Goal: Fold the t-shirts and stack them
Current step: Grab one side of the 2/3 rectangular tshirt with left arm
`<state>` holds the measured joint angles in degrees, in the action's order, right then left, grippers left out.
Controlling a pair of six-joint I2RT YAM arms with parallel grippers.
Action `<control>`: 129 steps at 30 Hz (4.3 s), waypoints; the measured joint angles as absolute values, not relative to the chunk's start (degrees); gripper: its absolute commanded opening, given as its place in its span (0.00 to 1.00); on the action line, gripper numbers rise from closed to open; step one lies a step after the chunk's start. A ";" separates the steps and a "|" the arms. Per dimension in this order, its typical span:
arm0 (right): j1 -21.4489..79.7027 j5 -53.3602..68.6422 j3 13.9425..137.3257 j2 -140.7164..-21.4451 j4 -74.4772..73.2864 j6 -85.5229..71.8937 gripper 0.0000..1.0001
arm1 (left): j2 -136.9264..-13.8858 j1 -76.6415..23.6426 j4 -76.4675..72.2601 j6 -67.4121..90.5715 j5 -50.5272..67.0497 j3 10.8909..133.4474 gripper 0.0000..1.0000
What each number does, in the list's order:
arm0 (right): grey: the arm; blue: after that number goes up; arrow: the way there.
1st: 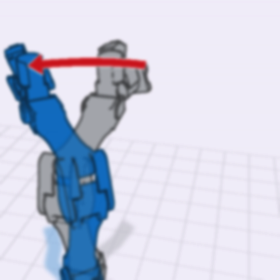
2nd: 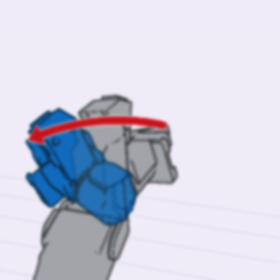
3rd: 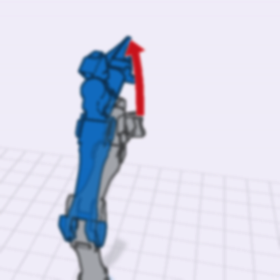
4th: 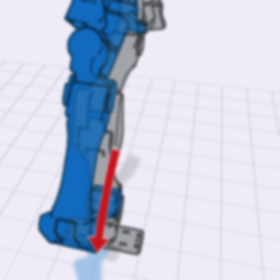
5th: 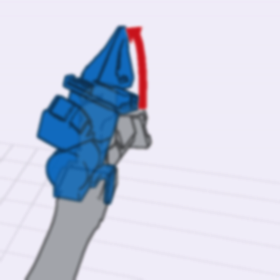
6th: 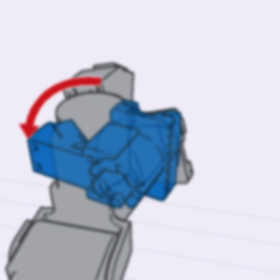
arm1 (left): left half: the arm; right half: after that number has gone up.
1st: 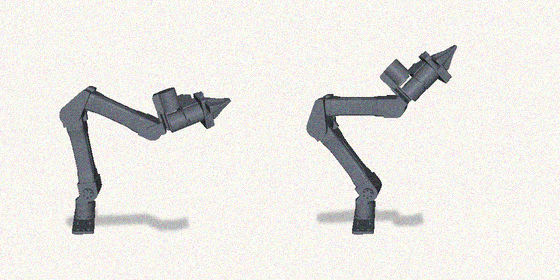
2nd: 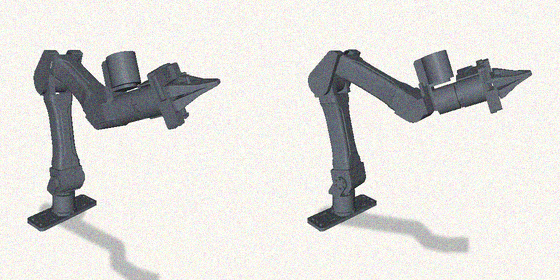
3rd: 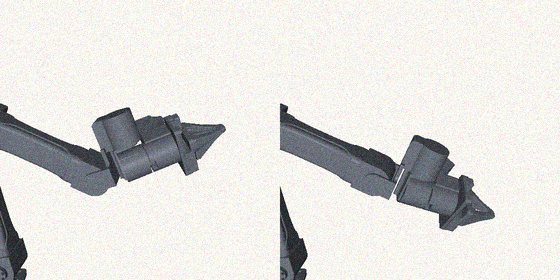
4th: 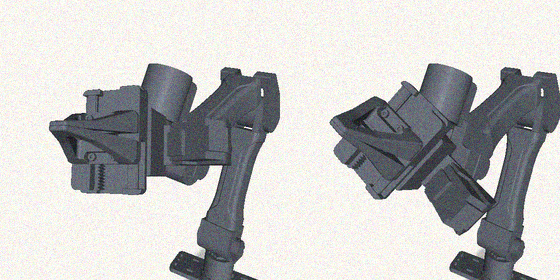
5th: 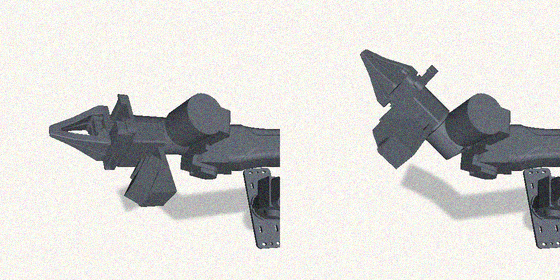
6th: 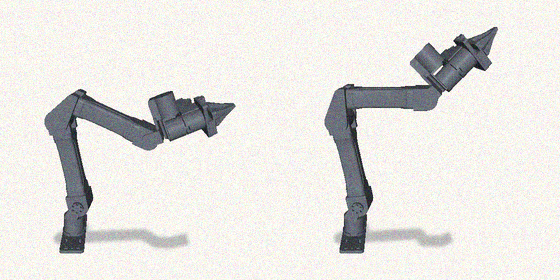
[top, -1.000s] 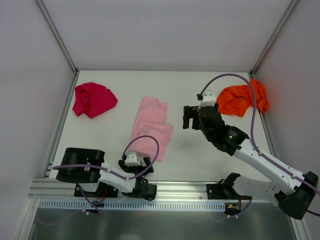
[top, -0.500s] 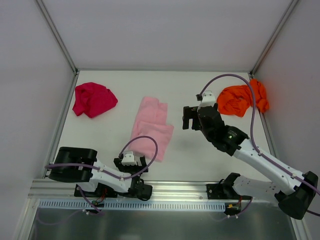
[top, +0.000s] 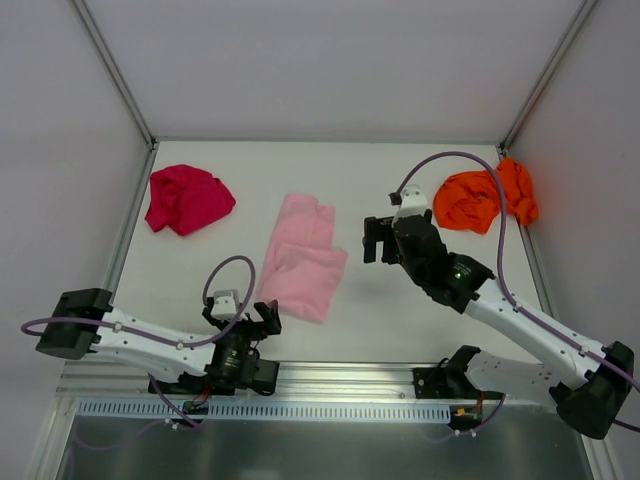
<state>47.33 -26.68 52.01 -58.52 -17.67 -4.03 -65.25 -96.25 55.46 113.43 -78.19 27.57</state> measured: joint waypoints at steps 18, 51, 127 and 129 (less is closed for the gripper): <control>47.86 -23.55 50.72 -58.43 -15.86 -4.43 0.95 | -47.62 -85.23 72.79 113.62 -80.68 35.00 0.98; 48.84 -18.20 48.12 -63.22 -10.90 -4.21 0.95 | -39.88 -41.21 37.89 61.28 -50.06 41.04 0.99; 50.26 -26.37 53.80 -72.66 -13.85 -2.55 0.95 | -32.75 -57.78 -1.32 56.10 -32.91 6.59 0.99; 50.26 -26.39 54.08 -72.93 -13.80 -2.50 0.95 | -32.51 -57.78 -1.91 56.01 -32.08 6.59 0.99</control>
